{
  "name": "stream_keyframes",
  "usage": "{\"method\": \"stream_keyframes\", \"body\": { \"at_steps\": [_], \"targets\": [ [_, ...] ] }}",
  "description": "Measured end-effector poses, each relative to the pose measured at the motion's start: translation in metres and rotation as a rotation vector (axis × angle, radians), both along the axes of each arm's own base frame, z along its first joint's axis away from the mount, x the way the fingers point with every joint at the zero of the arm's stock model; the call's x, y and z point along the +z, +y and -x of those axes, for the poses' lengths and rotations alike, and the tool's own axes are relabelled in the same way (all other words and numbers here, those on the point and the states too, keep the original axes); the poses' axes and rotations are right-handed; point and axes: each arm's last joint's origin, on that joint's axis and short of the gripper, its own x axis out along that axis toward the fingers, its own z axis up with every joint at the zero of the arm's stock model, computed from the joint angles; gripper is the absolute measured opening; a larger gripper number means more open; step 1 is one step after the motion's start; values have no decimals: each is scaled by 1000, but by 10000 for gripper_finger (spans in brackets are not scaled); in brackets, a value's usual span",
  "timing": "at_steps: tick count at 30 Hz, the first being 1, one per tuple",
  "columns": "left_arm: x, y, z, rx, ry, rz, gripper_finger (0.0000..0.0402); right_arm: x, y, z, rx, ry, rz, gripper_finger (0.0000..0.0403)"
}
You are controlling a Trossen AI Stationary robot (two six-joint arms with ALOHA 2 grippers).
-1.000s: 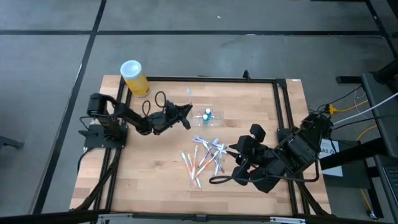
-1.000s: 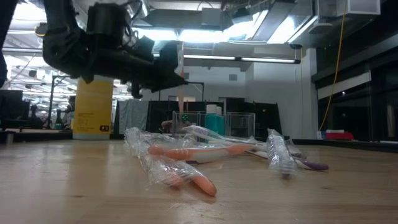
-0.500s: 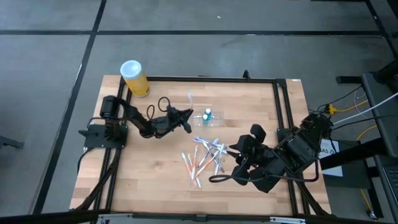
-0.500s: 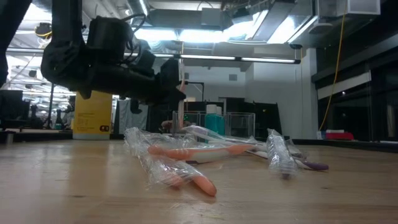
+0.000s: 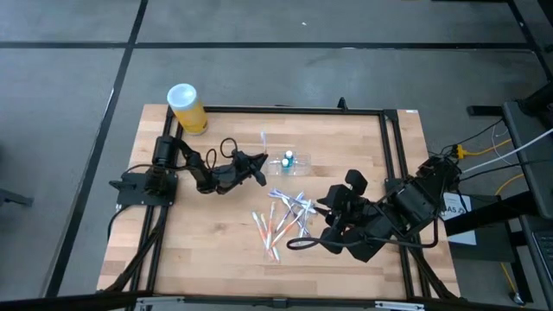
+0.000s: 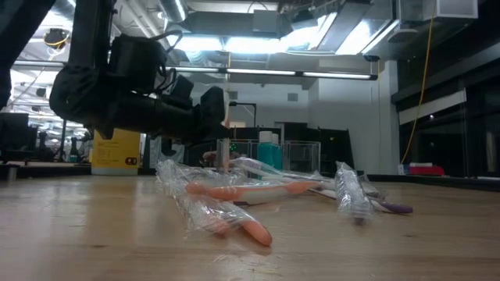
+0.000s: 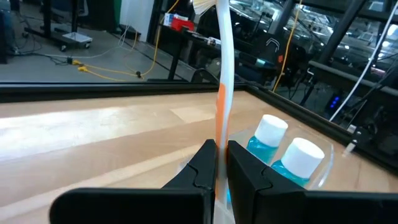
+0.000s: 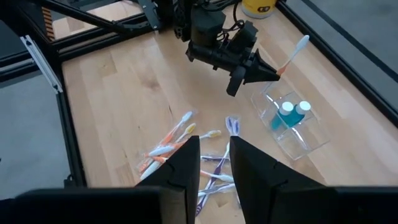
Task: Pick & Place toothbrushing station
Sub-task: Put the orange toothbrush into the transparent organizer
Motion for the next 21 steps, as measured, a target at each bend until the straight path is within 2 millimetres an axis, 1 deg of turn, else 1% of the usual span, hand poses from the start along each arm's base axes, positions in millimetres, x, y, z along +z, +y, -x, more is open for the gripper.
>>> {"method": "stream_keyframes", "body": {
  "at_steps": [14,21],
  "targets": [
    [-1,-1,0,-6,43,-39,15,0,-1,-1,12,7,21,91],
    [0,-1,-3,-17,60,-53,19,0,-1,-1,15,8,23,91]
  ]
}}
